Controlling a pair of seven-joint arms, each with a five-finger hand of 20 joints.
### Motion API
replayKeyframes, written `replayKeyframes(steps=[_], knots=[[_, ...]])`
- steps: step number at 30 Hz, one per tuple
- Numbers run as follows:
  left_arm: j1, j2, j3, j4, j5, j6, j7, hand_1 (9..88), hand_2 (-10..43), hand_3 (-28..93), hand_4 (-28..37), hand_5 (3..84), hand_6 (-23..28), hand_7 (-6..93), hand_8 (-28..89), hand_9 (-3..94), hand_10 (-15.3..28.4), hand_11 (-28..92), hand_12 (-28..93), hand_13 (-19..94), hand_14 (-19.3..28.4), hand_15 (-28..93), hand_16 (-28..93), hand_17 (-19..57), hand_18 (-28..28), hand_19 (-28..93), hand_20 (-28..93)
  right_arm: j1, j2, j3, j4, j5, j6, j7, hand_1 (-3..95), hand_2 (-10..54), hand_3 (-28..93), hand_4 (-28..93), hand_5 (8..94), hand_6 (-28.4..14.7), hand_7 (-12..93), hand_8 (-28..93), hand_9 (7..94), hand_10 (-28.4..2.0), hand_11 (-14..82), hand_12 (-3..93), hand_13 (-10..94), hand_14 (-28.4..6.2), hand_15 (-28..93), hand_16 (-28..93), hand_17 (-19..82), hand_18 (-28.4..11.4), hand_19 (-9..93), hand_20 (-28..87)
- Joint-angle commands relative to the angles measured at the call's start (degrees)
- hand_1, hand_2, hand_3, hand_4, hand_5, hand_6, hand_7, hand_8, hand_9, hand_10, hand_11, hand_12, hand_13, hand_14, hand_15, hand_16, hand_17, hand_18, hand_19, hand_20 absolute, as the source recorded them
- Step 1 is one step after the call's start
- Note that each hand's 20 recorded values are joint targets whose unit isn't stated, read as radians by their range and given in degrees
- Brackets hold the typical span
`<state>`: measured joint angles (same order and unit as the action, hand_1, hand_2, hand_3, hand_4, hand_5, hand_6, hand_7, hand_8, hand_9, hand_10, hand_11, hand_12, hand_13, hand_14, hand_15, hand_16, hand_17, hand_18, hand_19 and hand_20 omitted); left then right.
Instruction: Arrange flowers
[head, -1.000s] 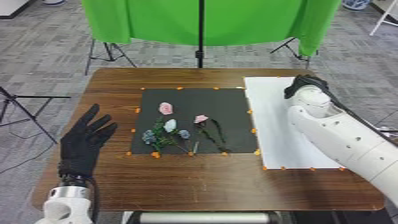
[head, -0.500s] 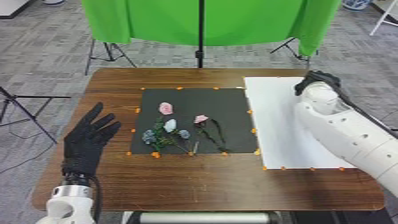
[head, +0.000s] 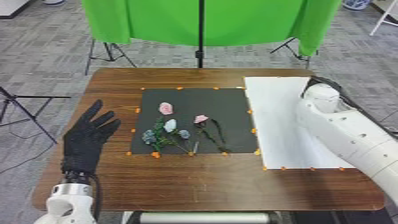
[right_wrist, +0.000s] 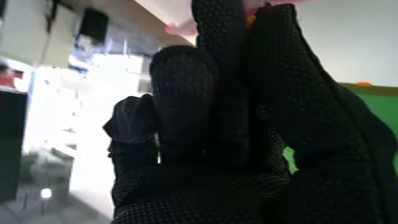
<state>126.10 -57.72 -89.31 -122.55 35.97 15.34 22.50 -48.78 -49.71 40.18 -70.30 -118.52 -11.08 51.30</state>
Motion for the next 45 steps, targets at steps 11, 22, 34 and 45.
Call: replayKeyframes(steps=[11,22,34,45], knots=[[2.58,0.47,-1.02,-0.66,-1.31,1.75,0.83,21.5,6.5,79,-28.3,32.8,5.7,14.4,-11,33.1,17.9,26,11,24,24.5,52,-7,-7.8,26.2,55,22,-11.32,3.04,6.06,-21.04,-2.70,15.54,-7.67,59.3,-9.5,69,-28,89.2,3.2,19,2,93.7,-4.8,18.2,31.5,81,-0.9,68,25,37,-20.0,93,56],[3.77,-0.49,-1.38,-0.64,-1.06,1.59,0.51,21.5,6.5,79,-28.3,32.9,5.8,14.4,-11,33.1,17.9,26,11,24,24.6,52,-7,-7.8,26.2,55,23,-17.41,4.69,7.14,-26.49,-9.57,14.19,-3.99,50.6,-9.5,73,-28,76.0,1.5,20,-2,83.9,-8.4,15.3,29.6,67,-5.7,74,21,31,-20.0,93,59],[2.44,-0.05,-0.48,-0.16,-0.77,1.21,0.62,21.7,6.4,79,-28.3,33.0,5.8,14.3,-11,33.2,17.9,26,11,24,24.5,52,-7,-7.8,26.2,55,23,-15.84,5.84,8.63,-21.08,-2.76,7.08,1.18,33.9,-9.5,80,-28,46.0,0.0,17,-14,47.1,-22.5,20.5,13.2,40,-19.2,79,5,20,-20.3,93,62],[2.00,0.50,0.46,-0.15,-1.45,1.77,1.67,21.8,6.5,79,-28.3,32.9,5.8,14.4,-11,33.2,17.9,26,11,24,24.6,52,-7,-7.8,26.2,55,23,-9.21,3.24,2.97,-12.31,-0.77,5.82,2.31,34.9,-9.5,80,-28,47.2,2.0,18,-15,50.9,-21.0,21.3,13.7,43,-18.3,79,5,19,-20.3,93,61]])
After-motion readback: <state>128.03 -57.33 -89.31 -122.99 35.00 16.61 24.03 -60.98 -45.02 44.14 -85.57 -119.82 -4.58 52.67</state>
